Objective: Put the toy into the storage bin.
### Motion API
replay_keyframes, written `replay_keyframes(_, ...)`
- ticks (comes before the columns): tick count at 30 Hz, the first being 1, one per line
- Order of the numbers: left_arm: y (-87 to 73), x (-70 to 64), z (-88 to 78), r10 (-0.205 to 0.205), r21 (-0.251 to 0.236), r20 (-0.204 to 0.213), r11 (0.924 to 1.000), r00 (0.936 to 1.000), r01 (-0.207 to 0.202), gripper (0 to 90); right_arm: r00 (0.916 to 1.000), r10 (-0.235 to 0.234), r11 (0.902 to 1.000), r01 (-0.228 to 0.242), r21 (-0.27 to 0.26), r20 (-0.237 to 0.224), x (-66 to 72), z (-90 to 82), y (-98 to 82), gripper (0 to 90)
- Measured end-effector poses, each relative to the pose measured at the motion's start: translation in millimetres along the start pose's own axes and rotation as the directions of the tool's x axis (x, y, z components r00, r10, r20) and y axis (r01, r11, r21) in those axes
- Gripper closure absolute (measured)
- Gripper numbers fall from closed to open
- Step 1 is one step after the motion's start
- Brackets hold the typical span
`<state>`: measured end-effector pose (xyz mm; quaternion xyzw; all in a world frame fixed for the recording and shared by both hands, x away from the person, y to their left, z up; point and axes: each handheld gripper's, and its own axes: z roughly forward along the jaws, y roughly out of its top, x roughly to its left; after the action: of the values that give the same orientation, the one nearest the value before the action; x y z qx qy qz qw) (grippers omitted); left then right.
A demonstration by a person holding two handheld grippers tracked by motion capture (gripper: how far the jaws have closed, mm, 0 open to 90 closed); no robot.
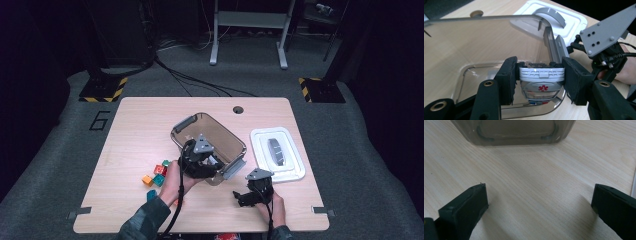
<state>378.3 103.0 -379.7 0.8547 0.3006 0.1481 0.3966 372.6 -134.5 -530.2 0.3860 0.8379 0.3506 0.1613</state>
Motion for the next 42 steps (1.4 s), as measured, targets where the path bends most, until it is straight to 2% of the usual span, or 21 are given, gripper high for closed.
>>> replay_keyframes(5,-0.5,-0.8,2.5,-0.003,0.025,-0.003,0.9997,1.0,0.003,47.8,1.0,0.0,1.0,0.0,0.001,0.0,0.0,0.0,0.0,0.0)
replay_keyframes(7,-2.0,-0.3,2.5,-0.007,0.035,0.012,0.9994,0.9999,0.006,46.8,1.0,-0.002,1.0,0.002,-0.001,0.001,-0.3,0.1,0.2,0.0)
replay_keyframes(9,-2.8,0.9,-0.8,0.009,0.036,-0.003,0.9993,1.0,-0.009,38.6,1.0,-0.005,1.0,0.005,-0.001,0.002,-0.6,0.2,0.2,0.0)
replay_keyframes(10,-3.8,1.4,-3.7,-0.003,0.024,0.0,0.9997,1.0,0.003,34.8,1.0,-0.005,1.0,0.005,-0.002,0.002,-0.6,0.2,0.2,0.0)
replay_keyframes(13,-7.4,4.9,-12.9,-0.003,0.013,-0.011,0.9999,0.9999,0.003,26.1,1.0,-0.001,1.0,0.001,-0.001,0.003,-0.5,0.0,0.1,0.1)
replay_keyframes(14,-9.4,7.1,-17.2,-0.001,0.009,-0.017,1.0,0.9999,0.001,24.1,1.0,-0.002,1.0,0.002,0.0,0.002,-0.7,0.1,0.2,0.1)
replay_keyframes(20,-33.4,22.8,-43.7,-0.053,-0.03,-0.072,0.9982,0.996,0.051,16.3,1.0,-0.004,1.0,0.004,0.001,0.002,-1.0,-0.1,0.1,0.2)
replay_keyframes(24,-55.5,33.9,-56.7,-0.09,-0.049,-0.122,0.9952,0.9885,0.084,14.9,1.0,0.0,1.0,0.0,-0.001,0.004,-0.7,0.0,0.1,0.2)
replay_keyframes(26,-70.6,41.1,-61.7,-0.105,-0.048,-0.158,0.9939,0.9818,0.099,14.6,1.0,0.001,1.0,-0.001,-0.001,0.004,-0.7,0.1,0.2,0.2)
replay_keyframes(28,-82.4,47.2,-65.1,-0.128,-0.047,-0.169,0.9915,0.9772,0.122,14.3,1.0,0.0,1.0,0.0,0.0,0.004,-0.8,0.0,0.2,0.2)
replay_keyframes(29,-90.6,52.1,-66.9,-0.136,-0.042,-0.187,0.9906,0.973,0.13,14.1,1.0,0.002,1.0,-0.002,-0.001,0.004,-0.6,0.1,0.2,0.2)
replay_keyframes(33,-114.6,65.4,-68.8,-0.181,-0.037,-0.213,0.9834,0.96,0.178,11.9,1.0,0.0,1.0,0.0,0.0,0.004,-0.9,-0.1,0.1,0.2)
replay_keyframes(35,-127.6,71.0,-68.7,-0.204,-0.032,-0.24,0.9787,0.949,0.203,11.9,1.0,0.0,1.0,0.0,0.0,0.004,-0.9,0.0,0.2,0.2)
replay_keyframes(36,-133.0,73.7,-69.1,-0.211,-0.027,-0.241,0.9772,0.9474,0.211,12.1,1.0,0.0,1.0,0.0,0.0,0.004,-0.9,-0.1,0.2,0.2)
replay_keyframes(41,-156.8,85.6,-68.6,-0.272,-0.021,-0.265,0.9609,0.9253,0.276,12.2,1.0,0.0,1.0,0.0,0.0,0.005,-0.9,0.0,0.2,0.2)
replay_keyframes(42,-159.6,87.0,-68.3,-0.273,-0.02,-0.266,0.9604,0.9246,0.278,11.6,1.0,-0.001,1.0,0.001,0.0,0.005,-1.0,0.0,0.1,0.2)
